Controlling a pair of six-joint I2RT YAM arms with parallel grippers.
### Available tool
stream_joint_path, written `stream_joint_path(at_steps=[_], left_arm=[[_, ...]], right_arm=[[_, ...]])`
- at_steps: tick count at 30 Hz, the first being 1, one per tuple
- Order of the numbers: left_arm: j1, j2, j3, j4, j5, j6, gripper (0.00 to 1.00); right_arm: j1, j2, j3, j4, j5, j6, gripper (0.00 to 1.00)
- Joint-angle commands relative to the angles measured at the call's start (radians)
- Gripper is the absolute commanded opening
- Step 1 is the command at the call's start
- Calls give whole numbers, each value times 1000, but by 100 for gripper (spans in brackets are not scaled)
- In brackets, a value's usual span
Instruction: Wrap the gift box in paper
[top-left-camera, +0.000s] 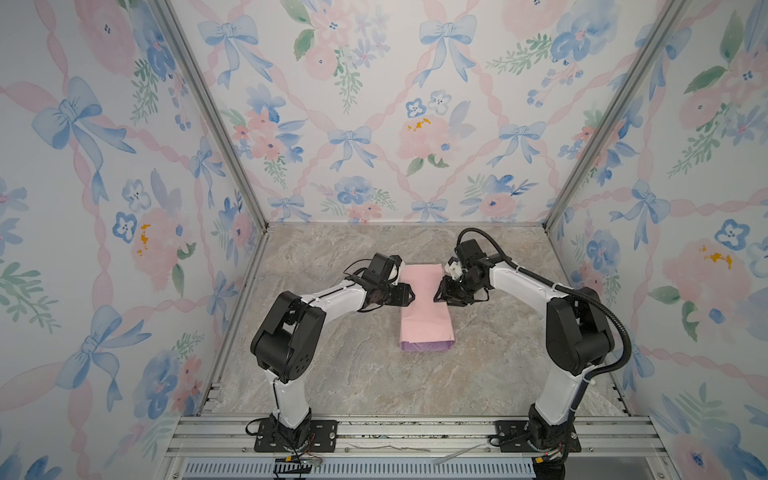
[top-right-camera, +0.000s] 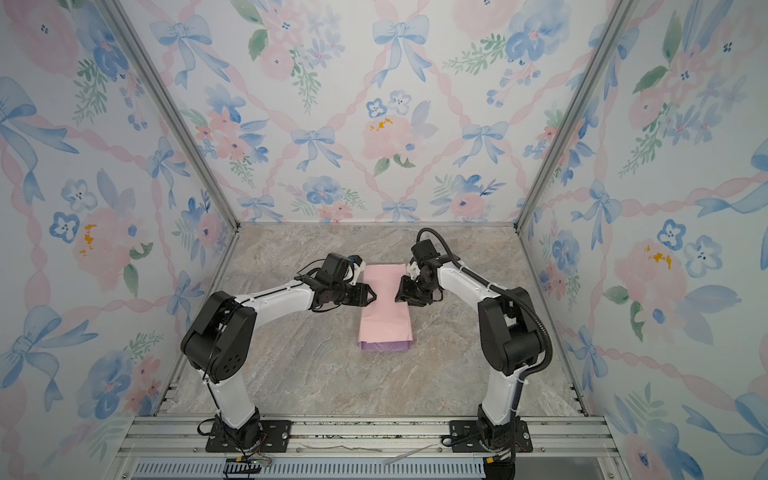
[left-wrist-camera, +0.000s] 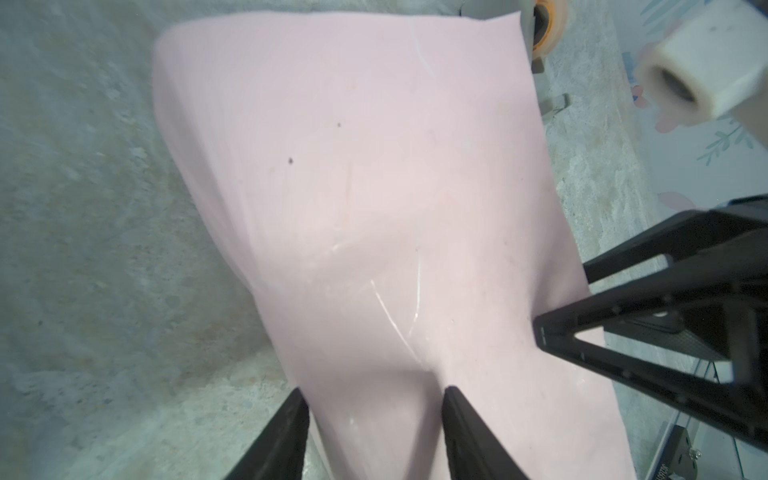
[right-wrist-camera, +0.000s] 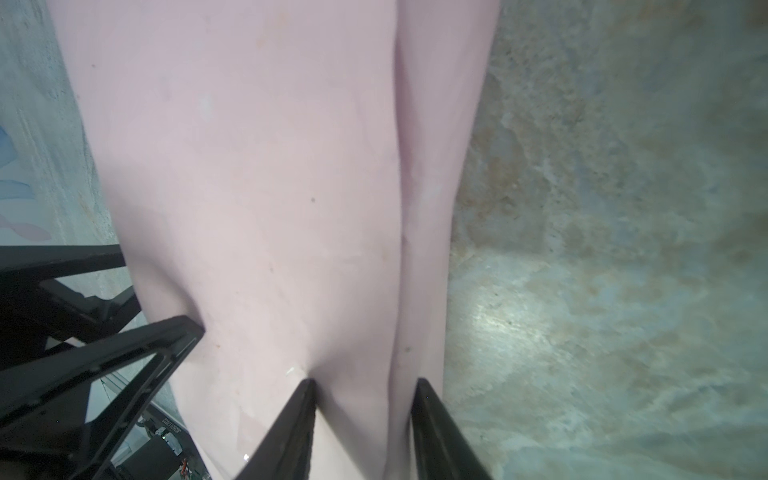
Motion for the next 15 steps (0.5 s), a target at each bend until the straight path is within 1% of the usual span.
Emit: stream_joint_path(at_steps=[1, 5, 10, 13, 15], left_arm=[[18, 31, 20, -33, -29, 45, 54], [28, -9, 30, -33, -39, 48, 54], [19, -132, 14, -33, -61, 37, 55], [-6, -179, 13, -30, -50, 35, 49], [-36, -180, 19, -26, -33, 37, 45]], right_arm=[[30, -10, -32, 45, 33, 62, 40], [31, -10, -25, 44, 45, 68, 39], [24, -11, -20, 19, 54, 50, 39], [17, -15, -22, 15, 49, 41, 39], [14, -15, -20, 14, 46, 36, 39]])
